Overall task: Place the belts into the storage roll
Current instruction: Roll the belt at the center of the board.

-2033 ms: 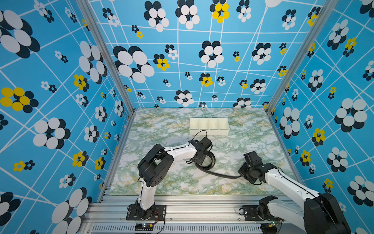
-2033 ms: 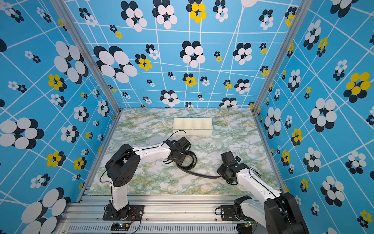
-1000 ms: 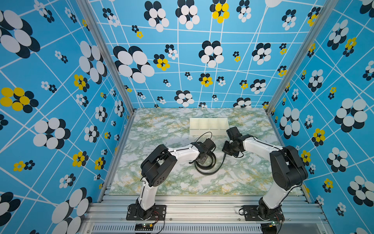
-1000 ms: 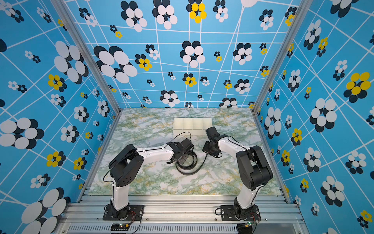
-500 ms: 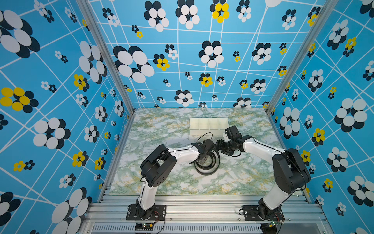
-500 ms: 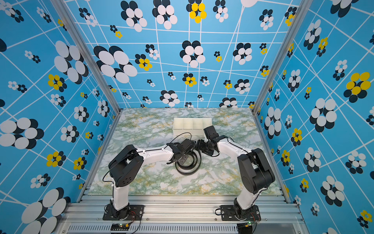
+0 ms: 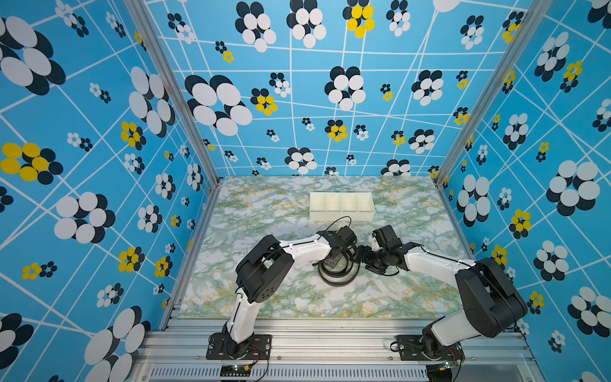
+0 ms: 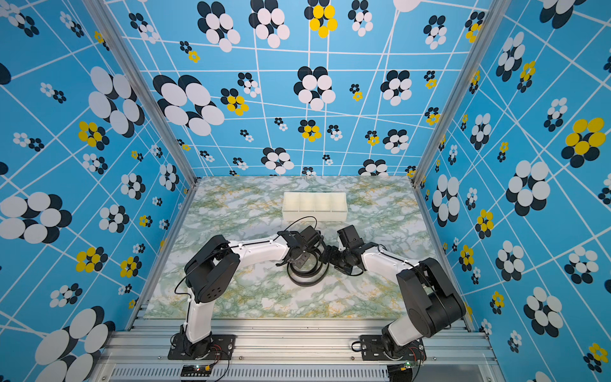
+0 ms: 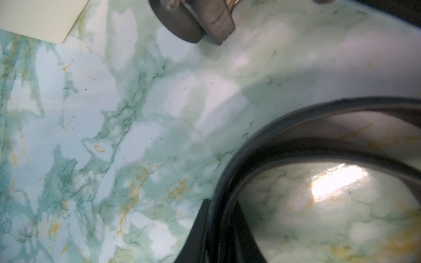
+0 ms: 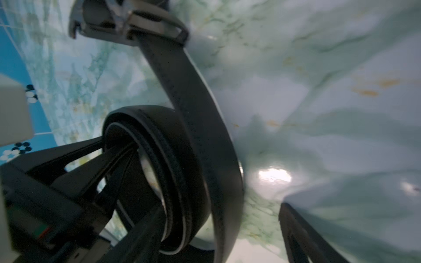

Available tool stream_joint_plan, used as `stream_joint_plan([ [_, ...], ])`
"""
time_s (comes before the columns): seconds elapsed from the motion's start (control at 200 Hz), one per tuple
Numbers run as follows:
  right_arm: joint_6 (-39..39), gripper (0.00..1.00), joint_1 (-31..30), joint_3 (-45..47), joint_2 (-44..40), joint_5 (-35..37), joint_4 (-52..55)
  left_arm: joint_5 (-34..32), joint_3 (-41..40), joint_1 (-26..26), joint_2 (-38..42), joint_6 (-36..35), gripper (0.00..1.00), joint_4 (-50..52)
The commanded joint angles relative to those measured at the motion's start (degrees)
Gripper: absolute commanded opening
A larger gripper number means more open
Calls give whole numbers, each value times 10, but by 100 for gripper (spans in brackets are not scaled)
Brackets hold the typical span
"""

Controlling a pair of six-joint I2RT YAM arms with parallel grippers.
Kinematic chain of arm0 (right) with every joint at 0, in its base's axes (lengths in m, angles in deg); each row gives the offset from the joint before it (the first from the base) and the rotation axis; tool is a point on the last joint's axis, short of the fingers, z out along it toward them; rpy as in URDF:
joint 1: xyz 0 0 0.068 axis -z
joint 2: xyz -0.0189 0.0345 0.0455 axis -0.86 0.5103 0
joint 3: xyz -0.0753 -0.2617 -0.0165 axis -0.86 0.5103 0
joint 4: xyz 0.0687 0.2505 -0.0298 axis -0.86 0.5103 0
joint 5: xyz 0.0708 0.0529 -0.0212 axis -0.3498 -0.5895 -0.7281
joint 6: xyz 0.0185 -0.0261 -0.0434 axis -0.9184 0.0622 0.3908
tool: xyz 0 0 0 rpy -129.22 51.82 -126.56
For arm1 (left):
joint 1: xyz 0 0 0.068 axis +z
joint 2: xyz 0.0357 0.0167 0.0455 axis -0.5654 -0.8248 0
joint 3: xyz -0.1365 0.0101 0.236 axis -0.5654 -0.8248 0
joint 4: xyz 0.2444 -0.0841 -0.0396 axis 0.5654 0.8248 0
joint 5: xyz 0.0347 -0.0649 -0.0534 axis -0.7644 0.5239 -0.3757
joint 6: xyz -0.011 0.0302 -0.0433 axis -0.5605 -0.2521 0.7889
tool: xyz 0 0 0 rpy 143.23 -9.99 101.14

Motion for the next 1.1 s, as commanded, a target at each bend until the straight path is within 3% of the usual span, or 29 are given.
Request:
stream_joint_plan([
  [0.0,-32,83,-25,3,20,1,-41,106,-35,-16,-61,-17,10,67],
  [0.245,-34,83,-36,-5,22,15,-39,150,-34,-16,-51,-11,10,61],
  [0.47,23,76,-75,-44,35,128,66,185,-34,-16,-41,2,11,50],
  [0.724,57,38,-78,-78,60,180,107,201,-43,-10,-40,9,11,40],
  [0.774,68,25,-78,-79,60,187,106,213,-49,-5,-36,15,12,28],
  [0.919,87,17,-79,-84,61,220,120,221,-46,8,-32,25,14,26],
  [1.094,129,12,-79,-118,74,254,159,211,-37,15,-11,30,34,34],
])
